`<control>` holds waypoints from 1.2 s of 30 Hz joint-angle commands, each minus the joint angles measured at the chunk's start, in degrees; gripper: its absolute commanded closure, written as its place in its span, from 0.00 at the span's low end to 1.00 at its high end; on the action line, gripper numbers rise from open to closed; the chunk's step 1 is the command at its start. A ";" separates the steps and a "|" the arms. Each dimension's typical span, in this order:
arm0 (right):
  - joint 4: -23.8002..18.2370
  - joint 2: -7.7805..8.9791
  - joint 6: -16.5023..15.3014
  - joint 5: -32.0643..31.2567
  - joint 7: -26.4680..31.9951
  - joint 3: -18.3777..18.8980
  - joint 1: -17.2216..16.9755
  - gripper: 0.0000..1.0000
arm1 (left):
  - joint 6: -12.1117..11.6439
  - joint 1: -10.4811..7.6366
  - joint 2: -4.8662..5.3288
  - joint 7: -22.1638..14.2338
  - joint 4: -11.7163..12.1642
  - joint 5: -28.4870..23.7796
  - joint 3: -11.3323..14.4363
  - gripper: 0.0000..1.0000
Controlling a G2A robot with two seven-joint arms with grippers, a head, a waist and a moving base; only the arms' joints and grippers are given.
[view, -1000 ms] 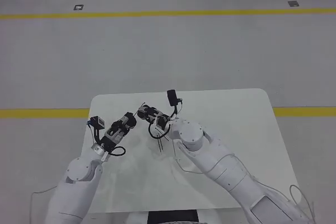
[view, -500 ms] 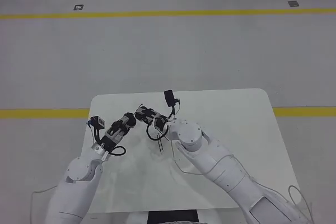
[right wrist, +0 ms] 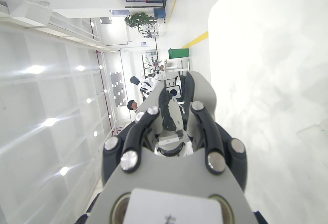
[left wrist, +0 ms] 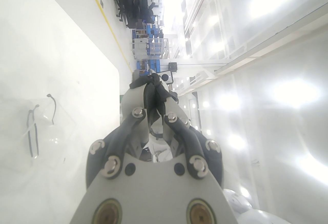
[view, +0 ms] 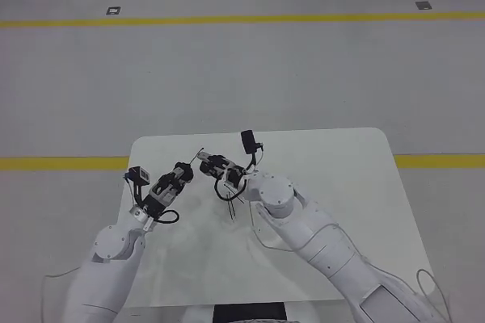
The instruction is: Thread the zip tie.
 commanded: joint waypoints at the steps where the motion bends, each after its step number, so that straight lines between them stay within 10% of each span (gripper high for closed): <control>1: 0.45 0.26 -1.02 0.76 2.13 1.27 -0.18 0.00 | 0.17 0.16 0.28 -3.30 0.08 -1.70 -0.83 1.00; 13: 8.54 1.67 -4.33 9.36 28.28 6.39 3.45 0.00 | 7.33 0.68 2.77 -26.25 2.11 -9.51 -8.04 1.00; 24: 8.54 1.67 -4.33 9.36 28.28 6.39 3.45 0.00 | 7.75 0.61 2.81 -25.83 1.69 -8.49 -7.44 1.00; 36: 14.05 2.09 -1.36 18.91 45.29 7.59 4.58 0.00 | 16.19 -0.95 4.53 -43.48 7.96 -15.64 -9.56 1.00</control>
